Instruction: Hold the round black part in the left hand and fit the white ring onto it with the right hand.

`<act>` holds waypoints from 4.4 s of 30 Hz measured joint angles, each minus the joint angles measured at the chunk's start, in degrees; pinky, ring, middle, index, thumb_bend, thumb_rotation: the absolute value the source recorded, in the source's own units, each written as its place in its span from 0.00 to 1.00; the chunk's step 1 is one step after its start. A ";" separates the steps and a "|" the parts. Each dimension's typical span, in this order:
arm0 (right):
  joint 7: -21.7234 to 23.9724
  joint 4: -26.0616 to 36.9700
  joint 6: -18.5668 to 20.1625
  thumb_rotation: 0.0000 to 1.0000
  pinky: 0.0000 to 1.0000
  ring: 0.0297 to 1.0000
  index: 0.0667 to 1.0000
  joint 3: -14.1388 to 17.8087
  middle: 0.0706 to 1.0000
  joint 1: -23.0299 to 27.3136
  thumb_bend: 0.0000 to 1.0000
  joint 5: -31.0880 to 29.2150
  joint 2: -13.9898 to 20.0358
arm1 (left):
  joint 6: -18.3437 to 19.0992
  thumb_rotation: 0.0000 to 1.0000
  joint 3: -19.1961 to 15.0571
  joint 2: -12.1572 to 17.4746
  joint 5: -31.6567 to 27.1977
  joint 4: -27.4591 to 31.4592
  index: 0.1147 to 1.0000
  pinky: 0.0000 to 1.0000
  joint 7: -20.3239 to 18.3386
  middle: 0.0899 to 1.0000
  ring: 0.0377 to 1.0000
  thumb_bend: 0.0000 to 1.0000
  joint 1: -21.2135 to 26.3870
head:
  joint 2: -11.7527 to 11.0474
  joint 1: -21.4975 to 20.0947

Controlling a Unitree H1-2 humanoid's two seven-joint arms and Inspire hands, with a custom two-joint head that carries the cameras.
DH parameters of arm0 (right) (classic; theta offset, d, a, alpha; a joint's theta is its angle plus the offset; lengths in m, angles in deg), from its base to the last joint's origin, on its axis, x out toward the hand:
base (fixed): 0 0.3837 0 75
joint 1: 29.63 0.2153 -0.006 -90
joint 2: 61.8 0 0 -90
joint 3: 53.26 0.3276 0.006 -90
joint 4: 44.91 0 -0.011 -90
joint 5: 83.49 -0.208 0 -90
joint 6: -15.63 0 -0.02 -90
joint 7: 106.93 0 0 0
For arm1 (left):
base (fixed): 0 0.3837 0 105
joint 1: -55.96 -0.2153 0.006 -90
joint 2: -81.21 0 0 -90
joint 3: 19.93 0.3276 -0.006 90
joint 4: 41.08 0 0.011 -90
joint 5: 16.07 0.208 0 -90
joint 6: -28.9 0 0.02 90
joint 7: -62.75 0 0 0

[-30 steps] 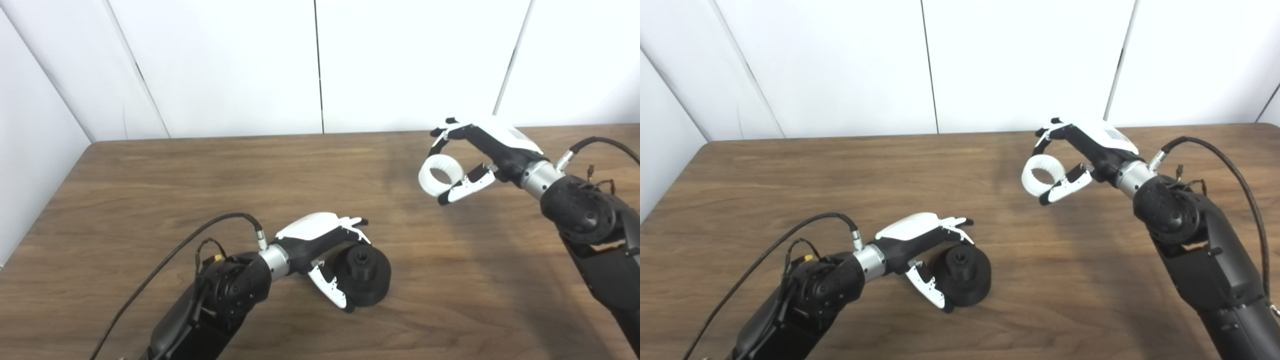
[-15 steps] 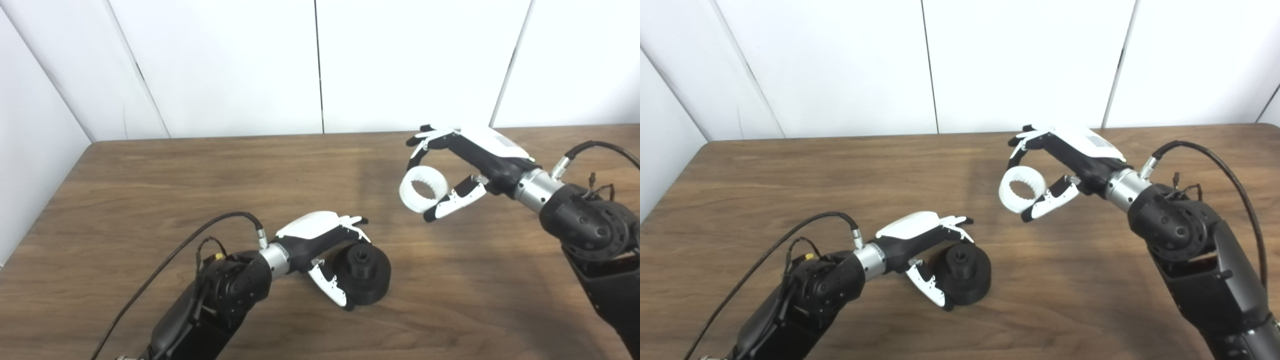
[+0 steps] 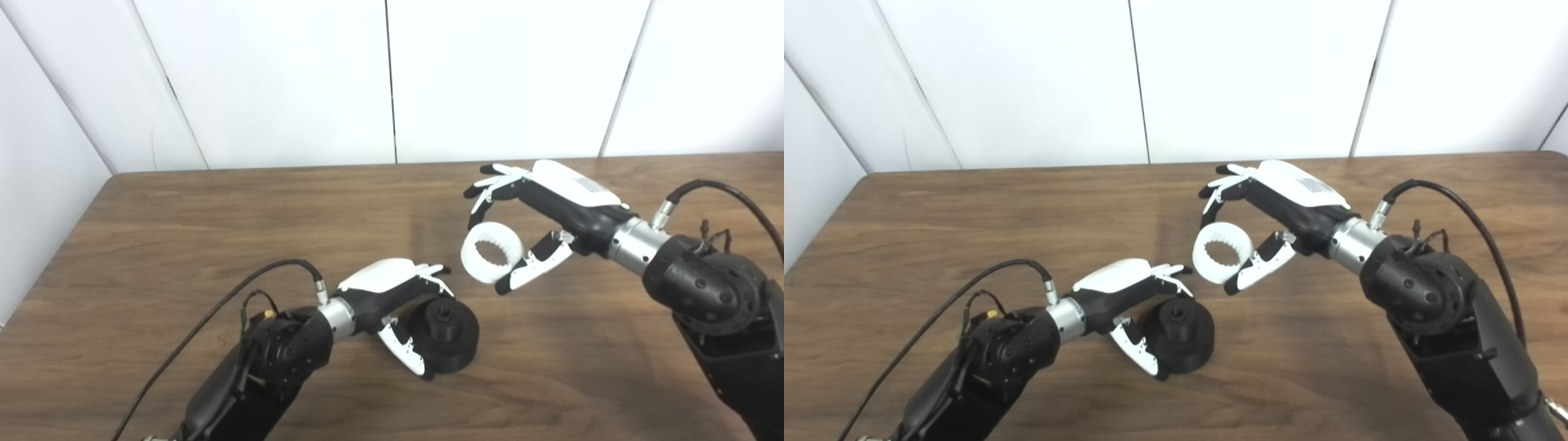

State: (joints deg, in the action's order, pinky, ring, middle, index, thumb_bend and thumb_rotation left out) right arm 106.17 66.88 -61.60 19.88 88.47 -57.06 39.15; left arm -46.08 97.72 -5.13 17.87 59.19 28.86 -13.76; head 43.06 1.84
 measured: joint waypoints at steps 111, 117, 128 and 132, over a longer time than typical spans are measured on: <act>4.84 -4.55 -0.21 0.16 1.00 0.99 0.46 -7.22 0.84 -2.48 0.52 3.24 -3.93 | 2.41 0.18 0.77 -0.58 1.00 1.68 0.70 0.99 -2.32 1.00 1.00 0.91 0.44 | 2.02 1.32; 4.81 -4.85 -0.81 0.16 1.00 0.99 0.46 -7.26 0.84 -3.75 0.52 3.25 -3.72 | 2.66 0.18 0.80 -0.57 0.94 1.86 0.69 1.00 -2.78 1.00 1.00 0.91 0.28 | 2.02 1.32; 4.80 -5.13 -1.81 0.42 1.00 0.99 0.71 -7.23 0.87 -3.78 1.00 3.24 -3.36 | 2.38 0.22 0.71 -0.49 1.02 1.88 0.70 0.99 -2.80 1.00 1.00 0.93 0.27 | 1.85 1.58; 4.93 -5.13 -1.77 0.43 1.00 0.99 0.72 -7.22 0.88 -3.78 1.00 3.03 -3.23 | 2.20 0.23 0.72 -0.39 0.99 1.87 0.72 0.99 -2.81 1.00 1.00 0.95 0.24 | 1.76 1.67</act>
State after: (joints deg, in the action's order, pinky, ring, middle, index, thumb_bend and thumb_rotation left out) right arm 111.10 61.74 -63.37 12.66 84.69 -54.03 35.92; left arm -43.88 98.44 -5.52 18.86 61.05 26.05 -13.52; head 44.82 3.52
